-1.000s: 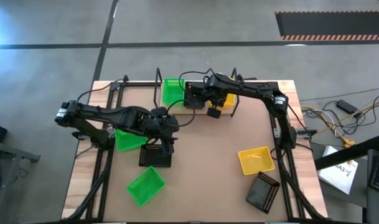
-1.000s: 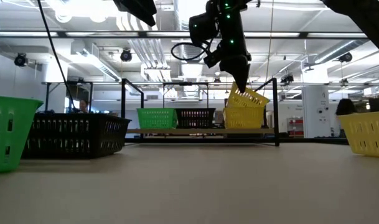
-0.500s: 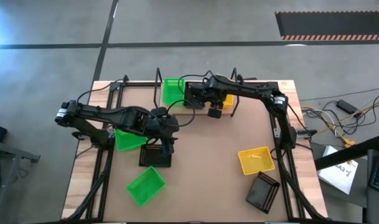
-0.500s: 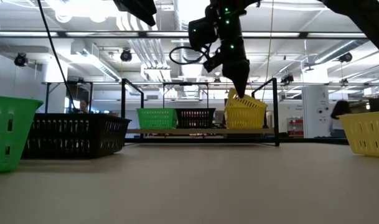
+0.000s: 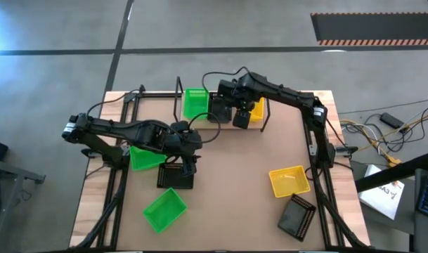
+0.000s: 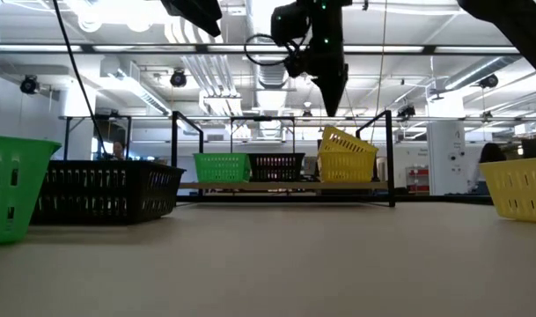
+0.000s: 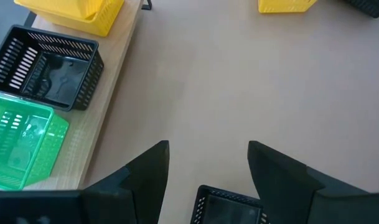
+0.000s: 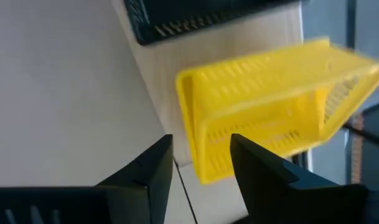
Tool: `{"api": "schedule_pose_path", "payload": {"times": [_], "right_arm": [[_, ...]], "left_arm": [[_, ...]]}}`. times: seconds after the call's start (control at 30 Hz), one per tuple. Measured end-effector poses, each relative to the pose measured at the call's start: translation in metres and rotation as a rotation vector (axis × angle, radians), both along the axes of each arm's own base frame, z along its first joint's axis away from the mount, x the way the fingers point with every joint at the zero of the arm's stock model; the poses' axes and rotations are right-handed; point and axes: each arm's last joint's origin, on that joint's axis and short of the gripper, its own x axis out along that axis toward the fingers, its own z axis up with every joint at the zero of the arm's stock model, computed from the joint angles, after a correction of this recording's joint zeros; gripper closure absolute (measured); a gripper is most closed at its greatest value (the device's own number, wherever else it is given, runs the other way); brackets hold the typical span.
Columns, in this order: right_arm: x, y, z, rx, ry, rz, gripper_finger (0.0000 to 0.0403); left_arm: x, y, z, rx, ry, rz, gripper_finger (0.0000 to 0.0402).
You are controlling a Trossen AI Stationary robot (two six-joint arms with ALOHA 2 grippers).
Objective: Stack baskets on shelf by color
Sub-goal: Stack the left yellow basket on top of the yellow basket on the shelf
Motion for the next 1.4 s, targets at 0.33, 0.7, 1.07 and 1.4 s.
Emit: {"api": "schedule_pose_path", "payload": {"times": [0.33,0.7,1.07,1.4], "right_arm": [[-0.006,-0.022,-0.014,0.099,-0.032,-0.045,0.0295],[-0.004,-0.027,-0.016,0.109,-0.069,-0.004,0.0387],[-0.016,-0.012,0.014,0.032,-0.106,0.004,0.0393],[-0.003,-0.010,-0.014,0.025,0.034,-0.005,0.0394]], "left_arm": [[0.000,0.000,0.000,-0.001,0.001,0.001,0.0199],[0.000,0.000,0.000,-0.002,0.001,0.001,0.0199],[0.000,0.000,0.000,-0.003,-0.003,0.001,0.0199],[0.004,-0.001,0.003,0.004,-0.047,-0.019,0.0199]]}}
